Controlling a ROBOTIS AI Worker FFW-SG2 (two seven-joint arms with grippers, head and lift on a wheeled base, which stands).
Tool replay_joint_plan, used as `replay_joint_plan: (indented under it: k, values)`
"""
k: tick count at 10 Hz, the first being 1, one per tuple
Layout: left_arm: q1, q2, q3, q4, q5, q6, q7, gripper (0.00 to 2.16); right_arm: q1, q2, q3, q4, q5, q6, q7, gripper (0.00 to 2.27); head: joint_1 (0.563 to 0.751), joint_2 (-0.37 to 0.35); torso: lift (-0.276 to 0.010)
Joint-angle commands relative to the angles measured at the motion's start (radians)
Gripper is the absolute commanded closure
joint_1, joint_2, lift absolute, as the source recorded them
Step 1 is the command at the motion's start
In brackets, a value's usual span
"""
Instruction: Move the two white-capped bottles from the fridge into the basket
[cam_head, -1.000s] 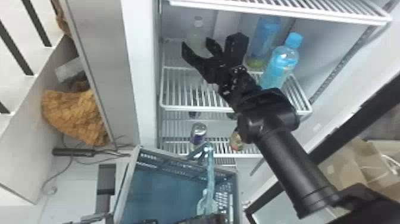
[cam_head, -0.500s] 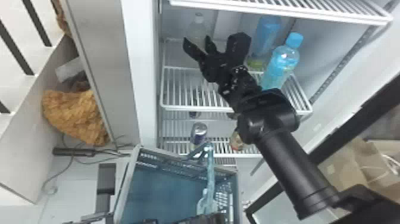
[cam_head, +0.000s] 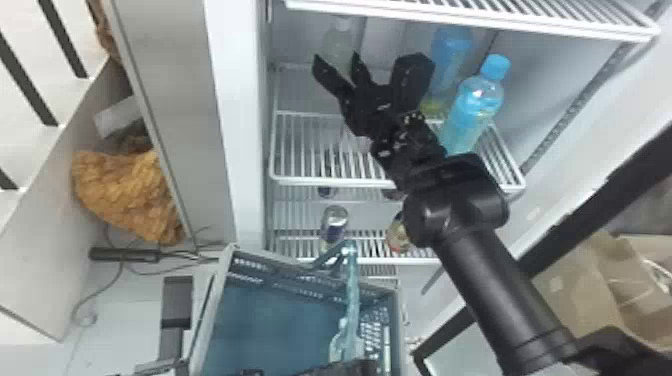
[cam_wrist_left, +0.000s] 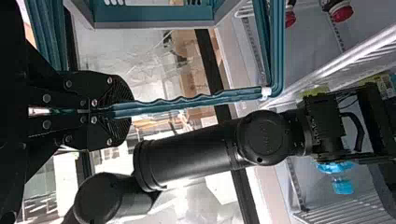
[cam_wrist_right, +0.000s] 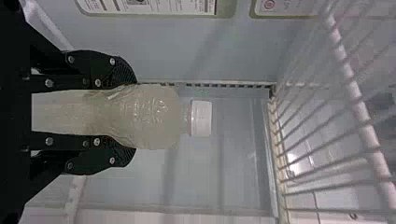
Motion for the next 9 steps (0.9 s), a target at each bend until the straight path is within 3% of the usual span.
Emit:
replay_joint_plan:
  k: [1, 9]
  values:
    - [0.003, 0.0, 0.001, 0.0, 0.002, 0.001, -0.002, 1.19, 0.047, -0.001, -0.029, -0.059, -0.002, 0.002, 0.0, 0.89, 0.695, -0.171, 0.0]
    - [0.013, 0.0, 0.005, 0.0, 0.004, -0.001, -0.003, 1.19, 0.293, -0.003, -0.165, -0.43, 0.075, 0.189, 0.009, 0.89, 0.695, -0.232, 0.0]
